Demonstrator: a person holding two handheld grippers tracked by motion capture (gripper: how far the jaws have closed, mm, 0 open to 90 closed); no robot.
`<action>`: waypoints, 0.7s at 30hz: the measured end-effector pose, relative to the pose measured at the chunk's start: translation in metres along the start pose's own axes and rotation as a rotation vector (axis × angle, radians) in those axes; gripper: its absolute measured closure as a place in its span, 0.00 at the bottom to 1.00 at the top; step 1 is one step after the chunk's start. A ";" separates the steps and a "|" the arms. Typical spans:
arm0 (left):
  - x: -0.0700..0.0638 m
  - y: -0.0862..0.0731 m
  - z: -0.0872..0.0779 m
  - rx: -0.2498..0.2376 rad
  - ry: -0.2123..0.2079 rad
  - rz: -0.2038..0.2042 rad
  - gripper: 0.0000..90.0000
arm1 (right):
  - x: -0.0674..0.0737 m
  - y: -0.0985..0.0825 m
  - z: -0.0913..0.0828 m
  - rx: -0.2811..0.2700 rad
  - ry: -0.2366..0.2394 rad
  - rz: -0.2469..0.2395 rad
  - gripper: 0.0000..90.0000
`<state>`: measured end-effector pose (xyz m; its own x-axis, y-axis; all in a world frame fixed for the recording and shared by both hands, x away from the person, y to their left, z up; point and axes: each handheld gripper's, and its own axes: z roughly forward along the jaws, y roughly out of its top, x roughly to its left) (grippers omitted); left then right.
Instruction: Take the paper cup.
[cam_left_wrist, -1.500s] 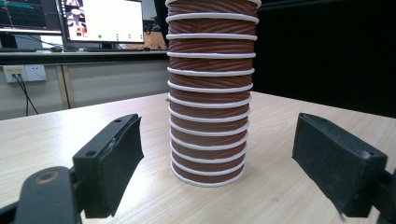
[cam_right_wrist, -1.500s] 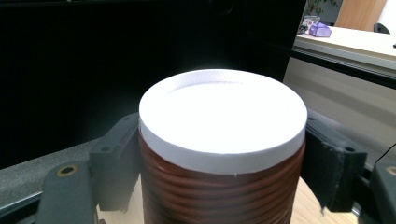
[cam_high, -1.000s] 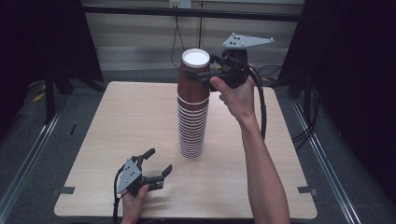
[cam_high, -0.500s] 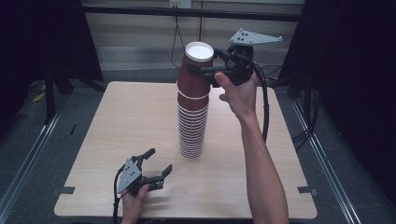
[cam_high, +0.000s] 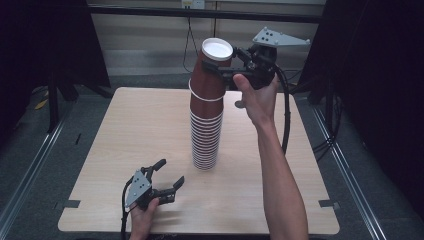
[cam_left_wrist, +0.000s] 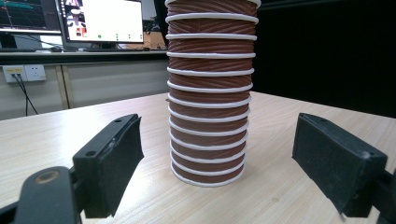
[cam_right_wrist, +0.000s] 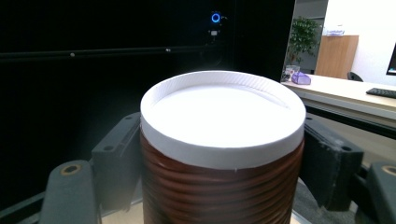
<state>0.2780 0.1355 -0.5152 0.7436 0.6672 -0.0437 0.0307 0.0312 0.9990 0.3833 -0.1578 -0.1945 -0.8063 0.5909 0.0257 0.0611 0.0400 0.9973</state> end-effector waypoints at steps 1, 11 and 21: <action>0.000 0.000 0.000 0.000 0.000 0.000 0.17 | 0.000 0.000 0.000 -0.009 0.004 0.005 0.26; 0.000 0.000 0.000 0.000 0.000 0.001 0.17 | 0.001 0.006 -0.005 -0.060 0.010 0.003 0.27; 0.000 0.000 0.000 0.000 -0.001 0.001 0.17 | 0.000 0.009 -0.011 -0.117 0.004 0.012 0.27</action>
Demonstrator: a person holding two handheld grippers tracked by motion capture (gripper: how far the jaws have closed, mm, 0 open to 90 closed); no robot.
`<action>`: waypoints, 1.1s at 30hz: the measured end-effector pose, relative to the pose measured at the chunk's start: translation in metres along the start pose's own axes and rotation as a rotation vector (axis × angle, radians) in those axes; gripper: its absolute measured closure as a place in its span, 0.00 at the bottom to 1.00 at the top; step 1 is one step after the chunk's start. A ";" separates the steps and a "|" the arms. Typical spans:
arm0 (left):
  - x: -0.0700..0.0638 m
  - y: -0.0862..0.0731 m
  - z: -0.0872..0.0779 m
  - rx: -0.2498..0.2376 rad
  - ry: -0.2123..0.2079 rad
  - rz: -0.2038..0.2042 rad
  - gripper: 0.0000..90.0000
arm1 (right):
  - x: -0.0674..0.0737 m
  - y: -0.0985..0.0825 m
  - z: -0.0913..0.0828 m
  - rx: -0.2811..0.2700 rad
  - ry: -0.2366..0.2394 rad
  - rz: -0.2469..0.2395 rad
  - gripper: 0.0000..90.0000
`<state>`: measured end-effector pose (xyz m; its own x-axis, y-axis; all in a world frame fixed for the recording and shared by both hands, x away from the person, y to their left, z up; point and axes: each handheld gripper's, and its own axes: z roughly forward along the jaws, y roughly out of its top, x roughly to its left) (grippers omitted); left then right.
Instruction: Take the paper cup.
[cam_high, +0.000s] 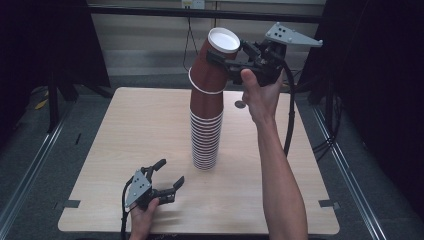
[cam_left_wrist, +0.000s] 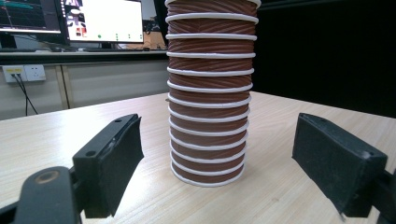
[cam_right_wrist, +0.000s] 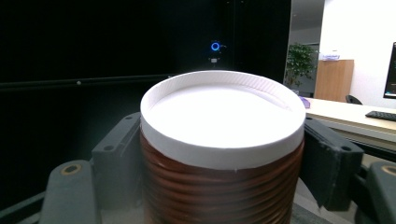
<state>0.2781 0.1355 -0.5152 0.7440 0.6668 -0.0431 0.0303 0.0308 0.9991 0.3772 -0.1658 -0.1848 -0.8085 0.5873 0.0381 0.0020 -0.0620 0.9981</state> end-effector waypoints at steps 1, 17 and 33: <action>0.000 0.000 0.000 0.000 0.000 0.000 0.17 | 0.000 0.001 -0.001 -0.007 -0.001 0.006 0.27; 0.000 0.000 0.000 0.000 0.000 0.000 0.17 | -0.001 0.004 -0.018 -0.096 -0.013 0.025 0.27; 0.002 0.001 0.001 0.011 -0.001 0.027 0.17 | -0.011 0.008 -0.053 -0.126 -0.057 0.035 0.27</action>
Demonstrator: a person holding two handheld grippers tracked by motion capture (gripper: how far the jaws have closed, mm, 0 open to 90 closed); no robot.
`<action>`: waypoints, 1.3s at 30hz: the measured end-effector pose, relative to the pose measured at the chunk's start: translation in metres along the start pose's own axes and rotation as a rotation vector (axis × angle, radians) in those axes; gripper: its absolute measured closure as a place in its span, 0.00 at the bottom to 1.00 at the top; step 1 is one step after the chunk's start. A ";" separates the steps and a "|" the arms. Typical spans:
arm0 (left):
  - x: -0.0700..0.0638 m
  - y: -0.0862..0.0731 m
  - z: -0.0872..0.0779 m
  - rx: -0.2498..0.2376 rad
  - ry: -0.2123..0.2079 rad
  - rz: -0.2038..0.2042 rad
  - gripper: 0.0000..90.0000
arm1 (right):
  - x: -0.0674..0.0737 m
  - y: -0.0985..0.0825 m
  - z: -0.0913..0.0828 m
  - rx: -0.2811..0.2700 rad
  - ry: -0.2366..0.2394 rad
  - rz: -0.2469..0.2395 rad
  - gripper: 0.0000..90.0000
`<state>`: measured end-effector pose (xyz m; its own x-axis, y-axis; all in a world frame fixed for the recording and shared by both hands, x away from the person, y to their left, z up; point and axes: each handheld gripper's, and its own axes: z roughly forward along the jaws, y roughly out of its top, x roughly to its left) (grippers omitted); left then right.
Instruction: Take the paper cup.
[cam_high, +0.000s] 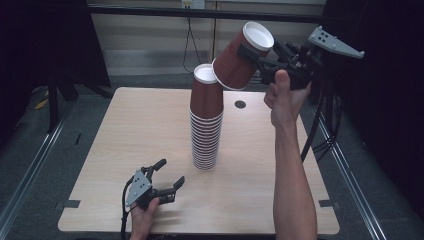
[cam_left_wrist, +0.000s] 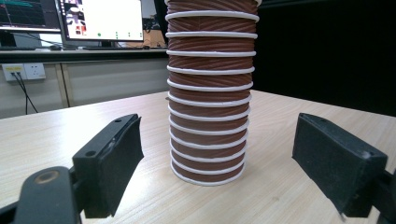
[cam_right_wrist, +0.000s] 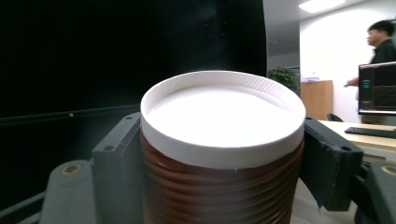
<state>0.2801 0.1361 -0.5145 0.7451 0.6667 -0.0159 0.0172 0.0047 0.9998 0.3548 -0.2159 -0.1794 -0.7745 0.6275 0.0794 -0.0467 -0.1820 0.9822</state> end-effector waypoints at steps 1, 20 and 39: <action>0.000 0.000 0.000 0.000 0.000 0.000 0.17 | 0.000 0.000 0.000 0.000 0.000 0.000 0.27; 0.003 0.008 0.004 0.034 -0.046 -0.063 0.17 | -0.016 -0.020 -0.035 0.040 -0.062 0.010 0.27; 0.002 0.044 0.017 0.089 -0.144 0.020 0.18 | -0.016 -0.066 -0.055 0.144 -0.089 0.014 0.27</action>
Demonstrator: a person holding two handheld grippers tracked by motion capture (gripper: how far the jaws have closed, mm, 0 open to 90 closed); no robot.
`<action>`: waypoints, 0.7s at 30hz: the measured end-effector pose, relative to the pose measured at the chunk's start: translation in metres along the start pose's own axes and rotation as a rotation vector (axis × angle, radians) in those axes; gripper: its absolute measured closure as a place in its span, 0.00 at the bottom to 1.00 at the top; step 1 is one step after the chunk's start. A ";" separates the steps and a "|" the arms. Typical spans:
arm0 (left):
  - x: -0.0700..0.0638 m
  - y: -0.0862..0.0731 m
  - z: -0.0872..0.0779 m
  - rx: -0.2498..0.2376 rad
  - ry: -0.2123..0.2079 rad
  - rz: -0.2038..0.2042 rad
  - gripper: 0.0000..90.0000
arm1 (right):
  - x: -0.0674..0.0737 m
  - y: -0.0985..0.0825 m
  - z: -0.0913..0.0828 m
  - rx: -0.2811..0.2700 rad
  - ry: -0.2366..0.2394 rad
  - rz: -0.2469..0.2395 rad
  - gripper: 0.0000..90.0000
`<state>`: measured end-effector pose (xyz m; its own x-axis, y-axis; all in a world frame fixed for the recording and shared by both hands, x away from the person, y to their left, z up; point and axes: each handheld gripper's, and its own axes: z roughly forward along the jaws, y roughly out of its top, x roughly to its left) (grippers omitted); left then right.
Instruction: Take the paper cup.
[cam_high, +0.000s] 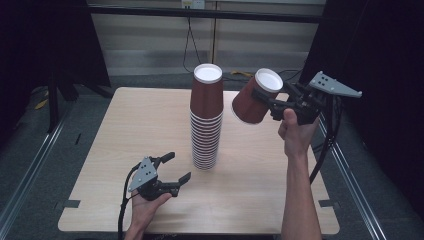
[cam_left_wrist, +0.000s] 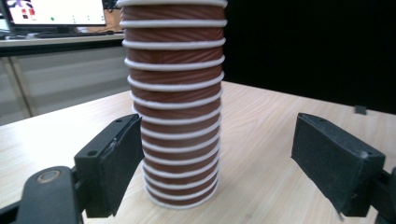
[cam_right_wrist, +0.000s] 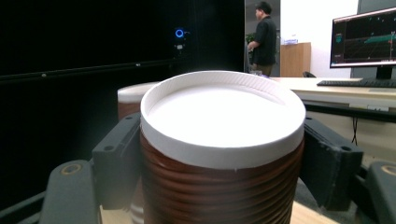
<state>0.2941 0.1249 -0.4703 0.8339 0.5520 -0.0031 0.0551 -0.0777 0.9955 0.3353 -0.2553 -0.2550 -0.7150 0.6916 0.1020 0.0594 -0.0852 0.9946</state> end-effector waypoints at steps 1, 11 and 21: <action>-0.001 0.001 0.001 -0.012 -0.002 -0.018 0.18 | 0.000 -0.003 -0.001 0.005 0.001 0.008 0.27; 0.001 0.017 0.005 0.004 -0.033 0.025 0.19 | 0.003 -0.037 -0.011 0.056 -0.007 0.029 0.27; -0.005 0.023 0.014 -0.012 -0.079 0.034 0.18 | 0.016 -0.064 -0.017 0.097 0.005 0.039 0.27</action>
<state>0.2993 0.1090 -0.4486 0.8758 0.4821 0.0233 0.0202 -0.0848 0.9962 0.3084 -0.2513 -0.3173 -0.7140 0.6858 0.1411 0.1543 -0.0424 0.9871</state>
